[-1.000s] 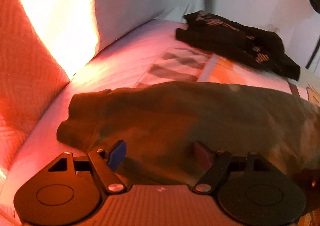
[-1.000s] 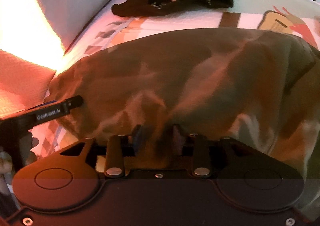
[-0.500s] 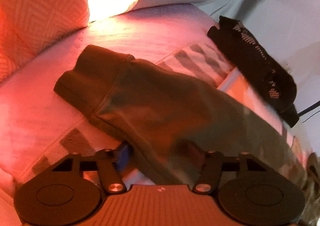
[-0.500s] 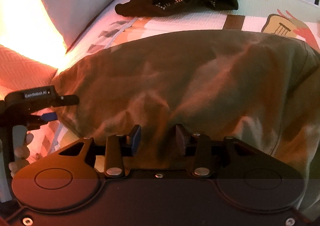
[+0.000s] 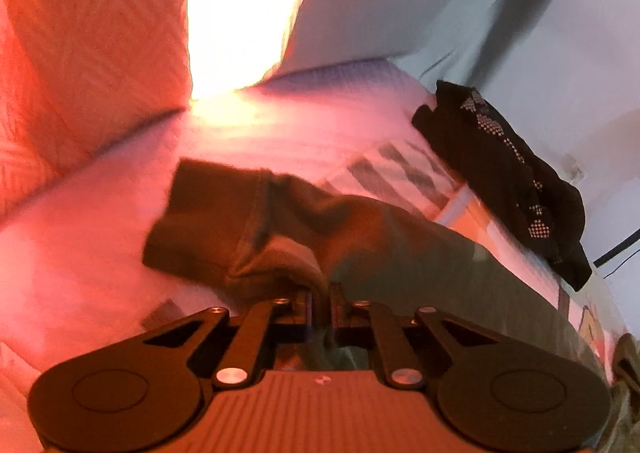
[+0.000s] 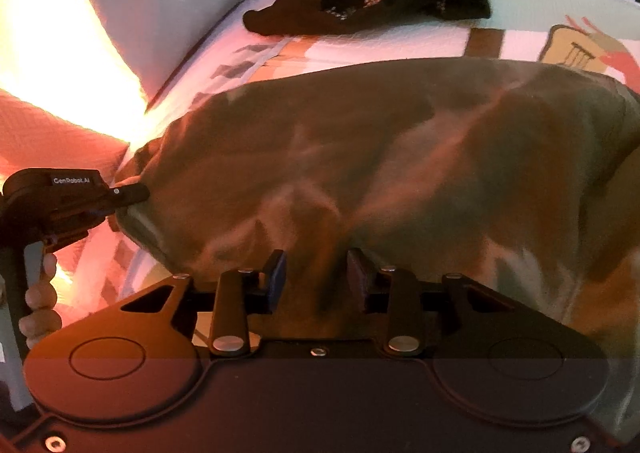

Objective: Fold clothes
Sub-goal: 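Lay the hoodie down flat with both grippers and smooth the sleeve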

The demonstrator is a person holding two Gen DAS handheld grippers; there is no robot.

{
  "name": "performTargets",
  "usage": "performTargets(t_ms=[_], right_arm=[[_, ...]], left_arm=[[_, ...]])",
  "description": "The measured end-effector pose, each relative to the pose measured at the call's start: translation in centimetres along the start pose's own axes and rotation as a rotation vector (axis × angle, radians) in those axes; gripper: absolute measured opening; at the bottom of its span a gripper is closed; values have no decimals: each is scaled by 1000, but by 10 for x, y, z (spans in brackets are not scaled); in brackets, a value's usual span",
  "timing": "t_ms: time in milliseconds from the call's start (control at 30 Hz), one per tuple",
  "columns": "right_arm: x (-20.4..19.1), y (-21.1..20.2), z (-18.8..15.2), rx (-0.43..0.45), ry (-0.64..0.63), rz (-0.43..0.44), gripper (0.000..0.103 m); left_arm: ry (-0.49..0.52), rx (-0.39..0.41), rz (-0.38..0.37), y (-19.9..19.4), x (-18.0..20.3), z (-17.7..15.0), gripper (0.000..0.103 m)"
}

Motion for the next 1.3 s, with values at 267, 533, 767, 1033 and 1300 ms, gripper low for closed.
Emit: performTargets(t_ms=[267, 533, 767, 1033, 1300], right_arm=[[-26, 14, -1, -12, -1, 23, 32], [-33, 17, -5, 2, -15, 16, 33], [-34, 12, -11, -27, -6, 27, 33], [-30, 6, -16, -54, 24, 36, 33], [-32, 8, -14, -51, 15, 21, 34]], left_arm=[[-1, 2, 41, -2, -17, 8, 9], [-3, -12, 105, 3, -25, 15, 17], [-90, -23, 90, 2, -38, 18, 18], [-105, -5, 71, -15, -53, 30, 52], [-14, 37, 215, -21, -65, 41, 95]])
Point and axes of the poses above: each gripper's, at about its wrist camera, not at the fingertips, and y roughly the way its jaws point, x to its right, z to its top, the point moved 5 cm from there along y, roughly the way its jaws point, and after that the axes turned 10 degrees about y, right-handed, at the moved point
